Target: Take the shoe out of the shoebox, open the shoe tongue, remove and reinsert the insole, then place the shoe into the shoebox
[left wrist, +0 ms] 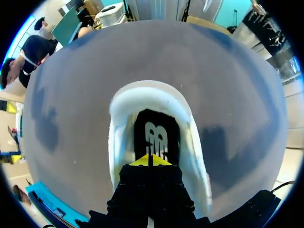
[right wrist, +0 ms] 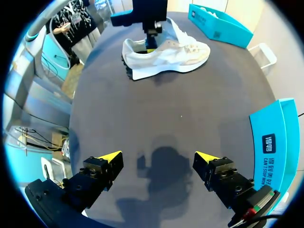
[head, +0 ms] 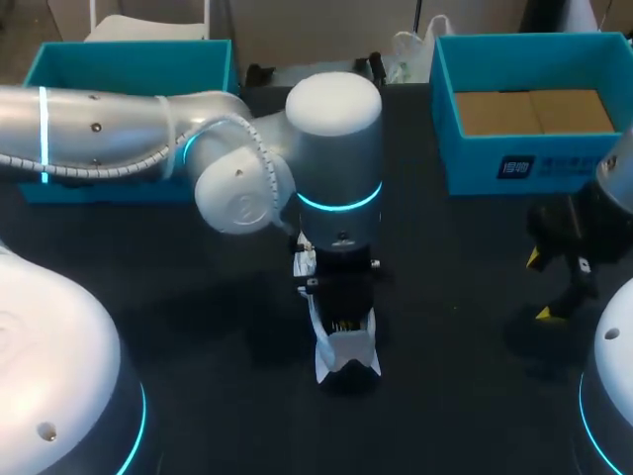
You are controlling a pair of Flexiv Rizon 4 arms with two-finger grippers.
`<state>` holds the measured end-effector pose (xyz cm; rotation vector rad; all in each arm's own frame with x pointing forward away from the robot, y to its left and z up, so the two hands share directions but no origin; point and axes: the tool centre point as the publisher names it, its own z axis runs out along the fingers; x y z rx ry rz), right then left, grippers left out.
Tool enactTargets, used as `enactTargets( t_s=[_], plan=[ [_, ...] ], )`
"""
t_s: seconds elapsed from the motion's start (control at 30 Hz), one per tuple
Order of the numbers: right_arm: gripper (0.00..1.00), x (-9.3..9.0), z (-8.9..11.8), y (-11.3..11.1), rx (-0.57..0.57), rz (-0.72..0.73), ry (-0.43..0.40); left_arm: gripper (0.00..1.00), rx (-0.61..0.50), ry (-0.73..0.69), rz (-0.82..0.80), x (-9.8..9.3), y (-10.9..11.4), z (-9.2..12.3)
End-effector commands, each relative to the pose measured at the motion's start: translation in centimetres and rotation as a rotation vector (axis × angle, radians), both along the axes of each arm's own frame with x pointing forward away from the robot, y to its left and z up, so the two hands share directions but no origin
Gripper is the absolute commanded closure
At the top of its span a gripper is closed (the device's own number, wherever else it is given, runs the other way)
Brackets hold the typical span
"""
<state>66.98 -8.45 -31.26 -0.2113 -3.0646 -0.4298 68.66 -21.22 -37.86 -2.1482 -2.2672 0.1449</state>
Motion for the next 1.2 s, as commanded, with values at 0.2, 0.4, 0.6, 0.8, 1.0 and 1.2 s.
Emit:
enactTargets(
  t_s=[0.2, 0.4, 0.6, 0.8, 1.0, 1.2],
  plan=[
    [0.00, -0.1, 0.0, 0.1, -0.004, -0.002, -0.002, 1.00, 0.041, -0.123, 0.053, -0.3, 0.4, 1.7],
    [0.00, -0.1, 0.0, 0.1, -0.004, -0.002, -0.002, 0.78, 0.065, -0.166, 0.110, 0.1, 0.6, 1.2],
    [0.00, -0.1, 0.0, 0.1, -0.004, -0.002, -0.002, 0.44, 0.064, -0.146, 0.177, 1.2, 2.2, 1.5],
    [0.00, -0.1, 0.0, 0.1, -0.004, -0.002, -0.002, 0.00, 0.080, -0.134, 0.200, 1.6, 3.2, 1.4],
    [0.00, -0.1, 0.0, 0.1, -0.004, -0.002, -0.002, 0.00, 0.075, -0.096, 0.176, 1.1, 3.0, 1.0],
    [0.00, -0.1, 0.0, 0.1, -0.004, -0.002, -0.002, 0.00, 0.048, -0.091, 0.134, 0.6, 2.6, 2.0]
  ],
)
